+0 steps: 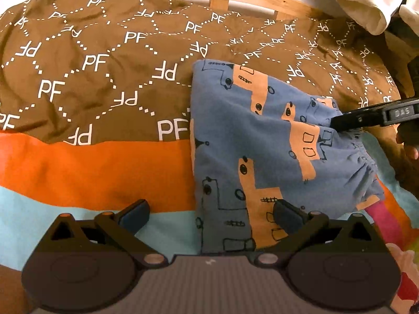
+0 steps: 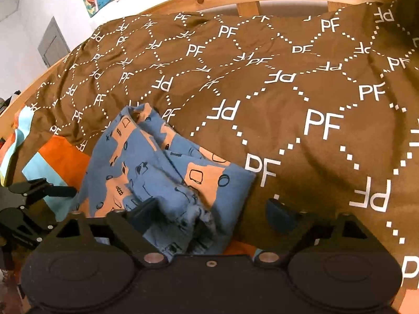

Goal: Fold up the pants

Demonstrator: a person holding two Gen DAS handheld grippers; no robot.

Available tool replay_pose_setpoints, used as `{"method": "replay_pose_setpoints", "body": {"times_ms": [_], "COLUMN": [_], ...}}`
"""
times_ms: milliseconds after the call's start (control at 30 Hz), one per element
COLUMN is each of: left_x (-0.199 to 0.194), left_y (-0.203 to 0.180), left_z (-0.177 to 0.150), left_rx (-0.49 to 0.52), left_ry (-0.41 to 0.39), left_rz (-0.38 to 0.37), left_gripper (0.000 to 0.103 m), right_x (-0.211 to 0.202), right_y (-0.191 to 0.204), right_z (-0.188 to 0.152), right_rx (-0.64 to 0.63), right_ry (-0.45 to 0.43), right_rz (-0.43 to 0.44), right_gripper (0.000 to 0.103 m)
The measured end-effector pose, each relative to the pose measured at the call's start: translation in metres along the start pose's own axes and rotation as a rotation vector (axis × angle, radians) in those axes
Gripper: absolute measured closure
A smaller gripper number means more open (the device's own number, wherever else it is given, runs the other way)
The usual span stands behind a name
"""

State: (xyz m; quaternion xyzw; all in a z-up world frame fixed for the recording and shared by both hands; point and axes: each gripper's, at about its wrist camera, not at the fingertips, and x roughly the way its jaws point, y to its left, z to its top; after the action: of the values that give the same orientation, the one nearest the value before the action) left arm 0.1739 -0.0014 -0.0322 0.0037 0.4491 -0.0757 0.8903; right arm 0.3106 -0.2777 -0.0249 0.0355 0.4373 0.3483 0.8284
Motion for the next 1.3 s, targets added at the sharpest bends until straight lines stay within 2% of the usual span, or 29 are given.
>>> {"method": "replay_pose_setpoints", "body": {"times_ms": [133, 200, 300, 433, 600, 833, 933, 1000, 1100, 1167, 1267, 1300], "left_x": [0.0, -0.001, -0.003, -0.007, -0.012, -0.003, -0.003, -0.003, -0.002, 0.001, 0.008, 0.009], "left_y": [0.0, 0.001, 0.002, 0.009, 0.029, 0.055, 0.062, 0.059, 0.056, 0.056, 0.056, 0.057], "left_z": [-0.001, -0.002, -0.002, 0.0, -0.002, -0.007, -0.008, -0.005, -0.002, 0.0, 0.002, 0.002], "left_rx": [0.001, 0.002, -0.003, -0.034, -0.144, -0.279, -0.314, -0.289, -0.273, -0.295, -0.339, -0.352], "left_ry": [-0.002, -0.001, 0.004, 0.012, -0.012, -0.012, -0.018, -0.01, -0.002, 0.013, 0.043, 0.052], "left_rz": [-0.003, -0.005, -0.013, -0.071, -0.226, -0.354, -0.363, -0.339, -0.338, -0.358, -0.327, -0.322], "left_gripper": [0.0, 0.0, 0.0, 0.0, 0.0, 0.002, 0.013, 0.027, 0.042, 0.048, 0.056, 0.056], "right_x": [0.003, 0.002, -0.002, -0.006, -0.006, -0.001, 0.0, 0.0, 0.0, 0.0, 0.0, 0.0], "right_y": [0.003, 0.005, 0.006, -0.008, -0.004, -0.007, -0.009, -0.007, -0.006, -0.006, -0.005, -0.005], "right_z": [-0.004, -0.006, -0.006, -0.006, -0.007, -0.01, -0.012, -0.011, -0.011, -0.011, -0.011, -0.011], "right_rx": [-0.028, -0.036, -0.026, 0.073, 0.035, 0.017, 0.035, 0.032, 0.041, 0.044, 0.047, 0.047], "right_ry": [0.01, 0.011, -0.004, -0.011, -0.01, 0.006, 0.004, 0.004, 0.003, 0.002, 0.003, 0.004], "right_rz": [-0.008, 0.006, 0.021, 0.048, 0.04, 0.032, 0.035, 0.031, 0.025, 0.023, 0.024, 0.024], "right_gripper": [0.035, 0.053, 0.067, 0.07, 0.071, 0.07, 0.07, 0.07, 0.07, 0.07, 0.07, 0.07]}}
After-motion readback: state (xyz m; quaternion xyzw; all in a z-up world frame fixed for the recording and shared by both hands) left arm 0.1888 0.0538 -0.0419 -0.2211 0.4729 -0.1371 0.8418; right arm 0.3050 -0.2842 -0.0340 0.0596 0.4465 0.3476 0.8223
